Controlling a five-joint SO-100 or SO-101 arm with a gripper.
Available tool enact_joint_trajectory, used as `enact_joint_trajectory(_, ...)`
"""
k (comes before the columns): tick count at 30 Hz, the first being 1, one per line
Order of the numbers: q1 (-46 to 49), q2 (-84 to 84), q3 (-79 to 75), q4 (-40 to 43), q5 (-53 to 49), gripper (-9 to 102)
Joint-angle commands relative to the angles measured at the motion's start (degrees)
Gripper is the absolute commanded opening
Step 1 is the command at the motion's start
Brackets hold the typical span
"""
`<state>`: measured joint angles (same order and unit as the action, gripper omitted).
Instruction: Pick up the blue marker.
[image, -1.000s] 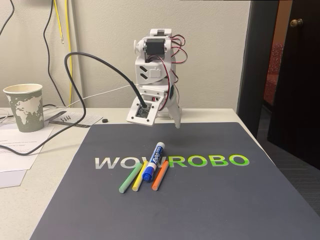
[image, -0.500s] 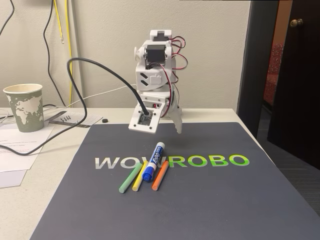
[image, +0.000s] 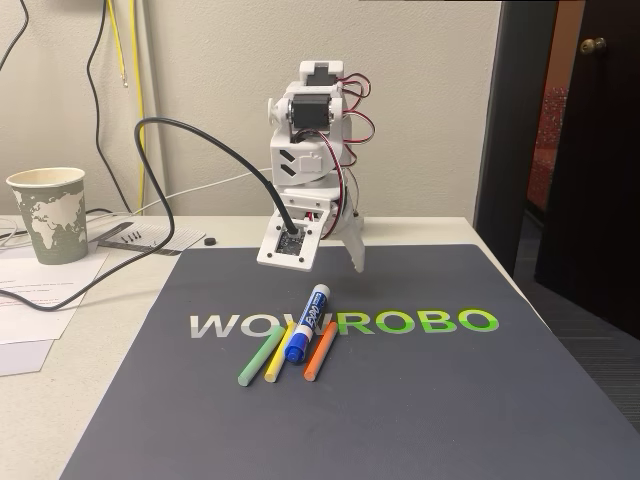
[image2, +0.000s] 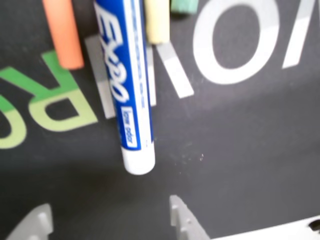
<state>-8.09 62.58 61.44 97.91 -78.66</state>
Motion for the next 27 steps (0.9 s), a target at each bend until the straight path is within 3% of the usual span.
enact_joint_trajectory(1,0.35,3.08,-2.02,-1.41,-0.53,28)
enact_joint_trajectory(16,0.79,0.26,-1.67,-11.07,-3.08,24)
enact_joint_trajectory(27,0.79,-0.62,-2.37,-11.16,-2.37,24)
